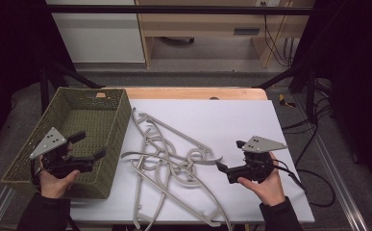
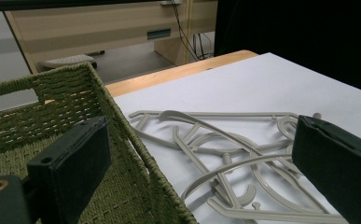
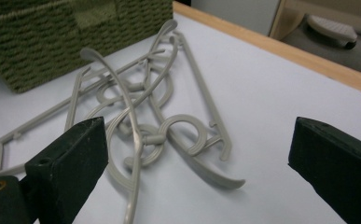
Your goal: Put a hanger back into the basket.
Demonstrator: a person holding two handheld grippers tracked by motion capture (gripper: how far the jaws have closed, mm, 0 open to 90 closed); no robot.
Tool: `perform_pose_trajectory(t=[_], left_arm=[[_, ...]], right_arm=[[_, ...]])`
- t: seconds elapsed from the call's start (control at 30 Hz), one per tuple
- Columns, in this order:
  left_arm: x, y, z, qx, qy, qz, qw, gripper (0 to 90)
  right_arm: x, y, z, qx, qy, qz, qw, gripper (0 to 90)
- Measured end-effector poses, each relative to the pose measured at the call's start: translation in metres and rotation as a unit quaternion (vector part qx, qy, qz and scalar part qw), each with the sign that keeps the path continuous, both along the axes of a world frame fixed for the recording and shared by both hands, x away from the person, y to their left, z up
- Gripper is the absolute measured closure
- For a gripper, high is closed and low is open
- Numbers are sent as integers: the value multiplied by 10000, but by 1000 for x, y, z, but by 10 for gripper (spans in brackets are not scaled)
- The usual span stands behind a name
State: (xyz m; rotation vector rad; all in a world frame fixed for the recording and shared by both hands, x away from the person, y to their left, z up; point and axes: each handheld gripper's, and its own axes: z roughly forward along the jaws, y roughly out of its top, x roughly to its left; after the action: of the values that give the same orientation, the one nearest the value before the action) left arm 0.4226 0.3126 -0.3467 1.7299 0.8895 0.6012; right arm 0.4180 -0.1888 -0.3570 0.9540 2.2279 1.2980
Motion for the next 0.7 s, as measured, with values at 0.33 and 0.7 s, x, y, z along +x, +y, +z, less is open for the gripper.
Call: perform_pose_trajectory(t=[0.33,0.7], left_arm=[[0,-4,-2,50,37,-42,10000,42],[0,-12,-5,165,71,-105,9998,43]], right_arm=[[6,32,-27,-759,658,302,9945,129],[12,61,-67,-1319,1546,587,9774,293]])
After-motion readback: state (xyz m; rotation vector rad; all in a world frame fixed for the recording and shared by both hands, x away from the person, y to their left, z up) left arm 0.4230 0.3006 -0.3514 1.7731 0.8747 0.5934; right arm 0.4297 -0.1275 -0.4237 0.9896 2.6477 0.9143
